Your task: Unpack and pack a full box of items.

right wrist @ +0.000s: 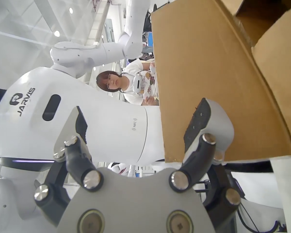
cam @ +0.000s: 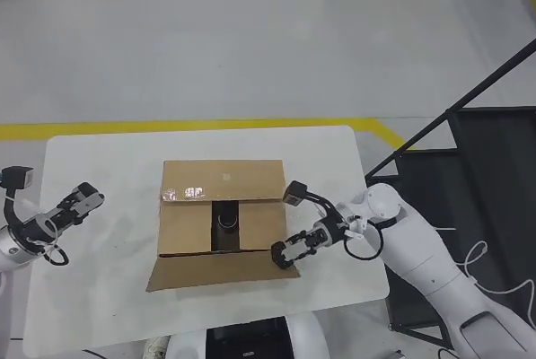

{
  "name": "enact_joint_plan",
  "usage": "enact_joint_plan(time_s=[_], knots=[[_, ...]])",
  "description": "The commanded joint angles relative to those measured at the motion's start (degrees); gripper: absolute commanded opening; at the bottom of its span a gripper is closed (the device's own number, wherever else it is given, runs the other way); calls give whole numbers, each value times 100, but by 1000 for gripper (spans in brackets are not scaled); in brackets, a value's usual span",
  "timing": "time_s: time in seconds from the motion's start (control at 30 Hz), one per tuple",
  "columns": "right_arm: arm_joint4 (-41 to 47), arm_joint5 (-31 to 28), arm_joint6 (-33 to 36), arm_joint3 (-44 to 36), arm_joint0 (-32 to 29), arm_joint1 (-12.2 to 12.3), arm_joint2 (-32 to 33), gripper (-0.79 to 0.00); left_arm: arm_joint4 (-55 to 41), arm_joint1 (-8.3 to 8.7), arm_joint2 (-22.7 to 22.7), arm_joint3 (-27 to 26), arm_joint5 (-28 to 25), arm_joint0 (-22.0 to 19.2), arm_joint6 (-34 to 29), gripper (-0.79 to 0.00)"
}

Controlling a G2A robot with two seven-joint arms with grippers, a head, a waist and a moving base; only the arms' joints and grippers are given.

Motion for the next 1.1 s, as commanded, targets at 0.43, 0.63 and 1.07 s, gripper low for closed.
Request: enact_joint_plan(time_s=[0.43,0.63,1.07], knots=[[-2040,-812,-869,-322,159,15,-990,0,-89,63,60,-34,-28,67,-56,0],[-2877,-986,-1406,-648,-101,85,-900,0,-127,86,99,-41,-52,69,-95,0],[-4795,-752,-2198,-1335,-563,200,-930,0,-216,131,180,-72,-101,130,-146,0]])
